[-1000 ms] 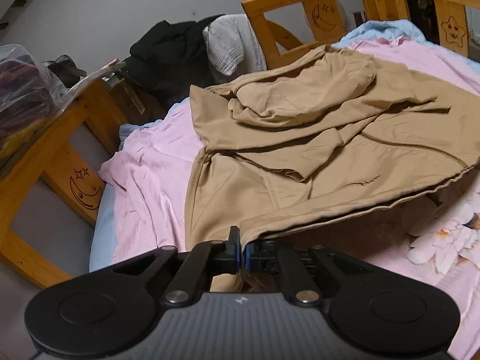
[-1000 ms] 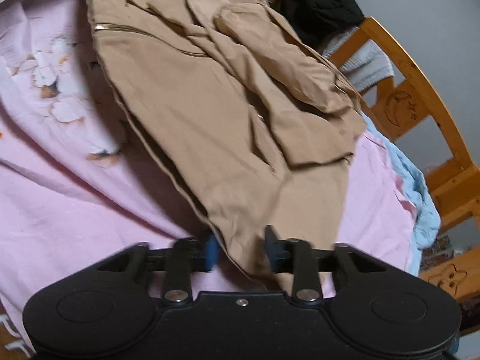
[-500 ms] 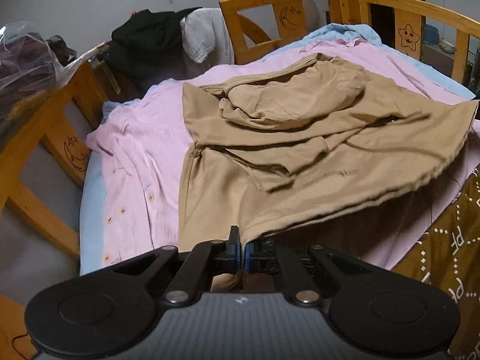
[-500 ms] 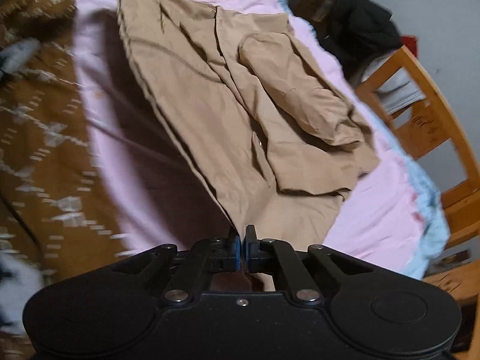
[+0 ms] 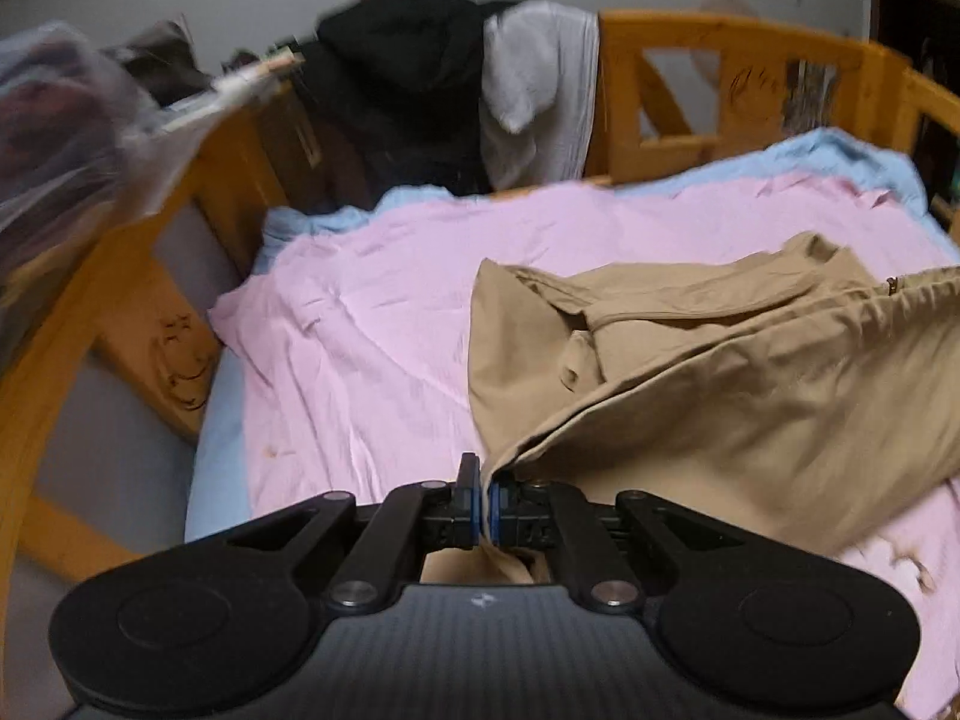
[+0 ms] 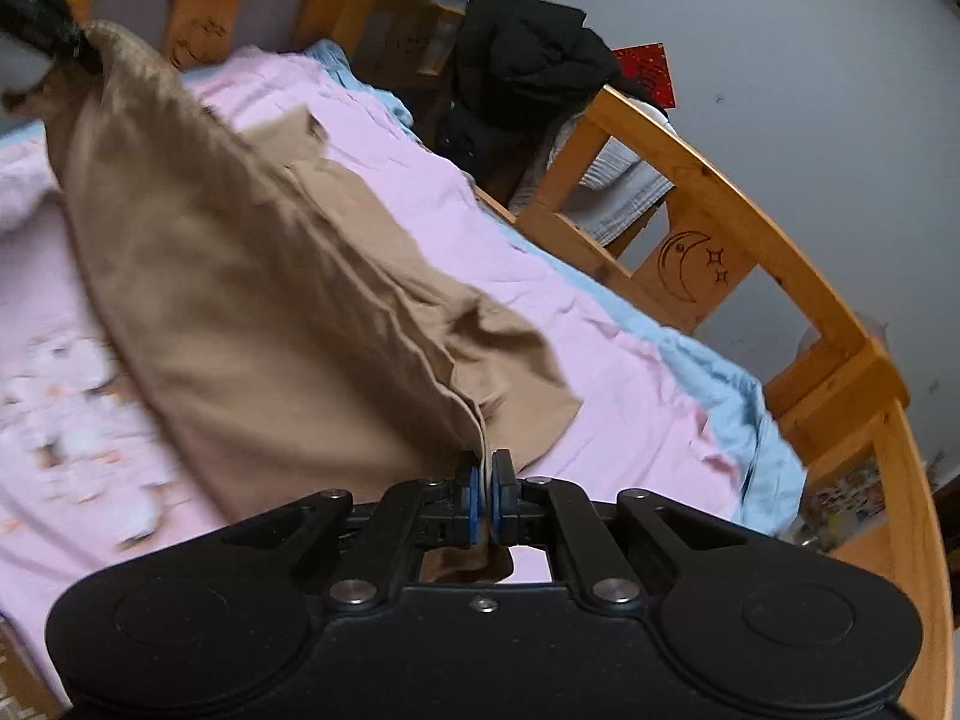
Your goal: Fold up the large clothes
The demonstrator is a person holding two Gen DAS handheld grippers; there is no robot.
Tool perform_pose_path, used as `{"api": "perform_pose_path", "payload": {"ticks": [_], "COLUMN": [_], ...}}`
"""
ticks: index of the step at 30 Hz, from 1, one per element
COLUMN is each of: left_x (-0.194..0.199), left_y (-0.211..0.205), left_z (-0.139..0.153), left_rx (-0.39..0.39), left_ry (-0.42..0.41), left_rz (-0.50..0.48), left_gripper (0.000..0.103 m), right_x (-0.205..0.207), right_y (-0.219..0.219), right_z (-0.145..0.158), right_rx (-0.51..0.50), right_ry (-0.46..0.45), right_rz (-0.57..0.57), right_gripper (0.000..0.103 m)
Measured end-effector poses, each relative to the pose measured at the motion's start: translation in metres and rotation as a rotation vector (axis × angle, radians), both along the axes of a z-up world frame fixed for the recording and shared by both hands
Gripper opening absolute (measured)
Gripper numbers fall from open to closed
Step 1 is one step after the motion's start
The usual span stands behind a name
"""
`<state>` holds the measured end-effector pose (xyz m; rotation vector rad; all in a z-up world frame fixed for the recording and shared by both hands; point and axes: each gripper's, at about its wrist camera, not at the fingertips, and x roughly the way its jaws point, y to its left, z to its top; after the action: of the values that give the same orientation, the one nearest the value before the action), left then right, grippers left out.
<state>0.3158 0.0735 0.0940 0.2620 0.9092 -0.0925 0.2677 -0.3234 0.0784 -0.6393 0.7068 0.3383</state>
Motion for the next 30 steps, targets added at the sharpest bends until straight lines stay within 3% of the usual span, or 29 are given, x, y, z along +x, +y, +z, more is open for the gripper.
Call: {"api": "perform_pose_path", "payload": {"ticks": [3, 6, 12, 16, 17, 18, 20, 21, 23, 25, 26, 27, 30], "left_x": [0.041, 0.069, 0.107, 0.109, 0.108, 0.106, 0.099, 0.093, 0.087, 0.079, 0.073, 0.066, 0.041], "left_y": [-0.011, -0.018, -0.012, -0.006, -0.004, -0.001, 0.01, 0.017, 0.031, 0.048, 0.055, 0.063, 0.086], "left_z": [-0.019, -0.048, -0.106, -0.11, -0.106, -0.101, -0.088, -0.081, -0.068, -0.059, -0.056, -0.054, -0.057], "left_rx": [0.057, 0.085, 0.025, -0.038, -0.054, -0.082, -0.152, -0.189, -0.261, -0.335, -0.354, -0.369, -0.409], "left_ry": [0.05, 0.048, 0.123, 0.153, 0.156, 0.156, 0.135, 0.109, 0.086, 0.069, 0.051, 0.032, -0.001], "left_rz": [-0.021, -0.026, 0.032, 0.093, 0.102, 0.107, 0.104, 0.103, 0.11, 0.124, 0.142, 0.157, 0.174], "left_gripper": [0.003, 0.002, 0.003, 0.004, 0.014, 0.037, 0.074, 0.081, 0.086, 0.089, 0.09, 0.092, 0.095], "right_x": [0.051, 0.084, 0.128, 0.136, 0.137, 0.136, 0.131, 0.13, 0.121, 0.111, 0.106, 0.098, 0.073], "right_y": [0.001, 0.001, -0.009, -0.008, -0.009, -0.012, -0.021, -0.027, -0.042, -0.057, -0.065, -0.072, -0.091], "right_z": [-0.019, -0.043, -0.076, -0.092, -0.093, -0.091, -0.082, -0.078, -0.066, -0.054, -0.047, -0.04, -0.026], "right_rx": [-0.013, 0.016, 0.141, 0.192, 0.213, 0.236, 0.301, 0.341, 0.422, 0.496, 0.527, 0.558, 0.637], "right_ry": [0.038, 0.078, 0.155, 0.17, 0.174, 0.17, 0.154, 0.151, 0.132, 0.1, 0.077, 0.046, 0.002], "right_rz": [-0.019, -0.058, -0.179, -0.22, -0.23, -0.237, -0.246, -0.252, -0.277, -0.308, -0.324, -0.336, -0.361], "right_gripper": [0.005, 0.005, 0.006, 0.007, 0.008, 0.013, 0.023, 0.029, 0.037, 0.052, 0.067, 0.075, 0.085]}}
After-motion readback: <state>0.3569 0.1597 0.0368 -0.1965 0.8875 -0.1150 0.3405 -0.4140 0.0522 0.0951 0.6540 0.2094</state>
